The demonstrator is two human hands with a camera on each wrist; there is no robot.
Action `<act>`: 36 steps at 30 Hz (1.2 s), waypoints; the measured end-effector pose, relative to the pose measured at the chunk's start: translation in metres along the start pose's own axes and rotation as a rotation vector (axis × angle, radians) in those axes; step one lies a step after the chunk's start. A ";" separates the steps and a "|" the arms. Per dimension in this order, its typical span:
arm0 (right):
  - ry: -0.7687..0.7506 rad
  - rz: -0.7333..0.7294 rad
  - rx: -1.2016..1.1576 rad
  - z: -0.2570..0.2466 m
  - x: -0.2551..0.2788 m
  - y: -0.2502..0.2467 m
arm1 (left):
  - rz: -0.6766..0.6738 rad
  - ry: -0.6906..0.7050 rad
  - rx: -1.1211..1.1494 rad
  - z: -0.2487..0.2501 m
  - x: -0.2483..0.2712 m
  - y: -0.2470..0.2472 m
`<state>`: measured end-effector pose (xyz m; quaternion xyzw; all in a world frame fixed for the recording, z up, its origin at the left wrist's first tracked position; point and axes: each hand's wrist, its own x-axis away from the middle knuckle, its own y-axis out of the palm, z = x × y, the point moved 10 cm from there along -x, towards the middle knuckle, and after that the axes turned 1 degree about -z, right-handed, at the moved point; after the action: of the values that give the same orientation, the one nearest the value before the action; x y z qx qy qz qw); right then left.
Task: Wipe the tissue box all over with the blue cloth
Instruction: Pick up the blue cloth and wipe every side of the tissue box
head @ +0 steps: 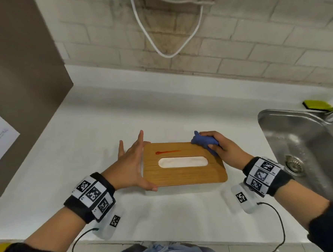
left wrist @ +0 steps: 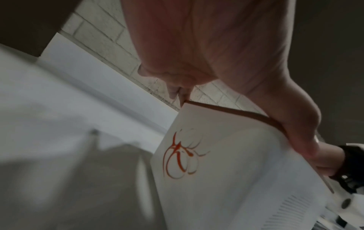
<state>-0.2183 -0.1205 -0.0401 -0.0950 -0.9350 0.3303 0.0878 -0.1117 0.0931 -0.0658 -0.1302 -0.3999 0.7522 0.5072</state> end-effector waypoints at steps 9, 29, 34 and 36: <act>-0.034 -0.178 -0.083 -0.054 -0.031 0.056 | -0.032 0.045 0.079 0.003 -0.002 0.003; -0.201 -0.373 0.270 -0.050 -0.035 0.045 | -0.054 0.006 0.114 -0.001 -0.002 0.005; 0.025 -0.249 0.268 -0.008 -0.005 -0.011 | -0.061 -0.009 0.069 -0.004 -0.003 0.005; 0.216 -0.253 0.261 0.017 0.010 -0.032 | -0.071 -0.008 0.062 -0.003 -0.004 0.006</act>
<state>-0.2356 -0.1523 -0.0316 0.0005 -0.8739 0.4227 0.2399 -0.1117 0.0907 -0.0729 -0.0973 -0.3829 0.7462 0.5358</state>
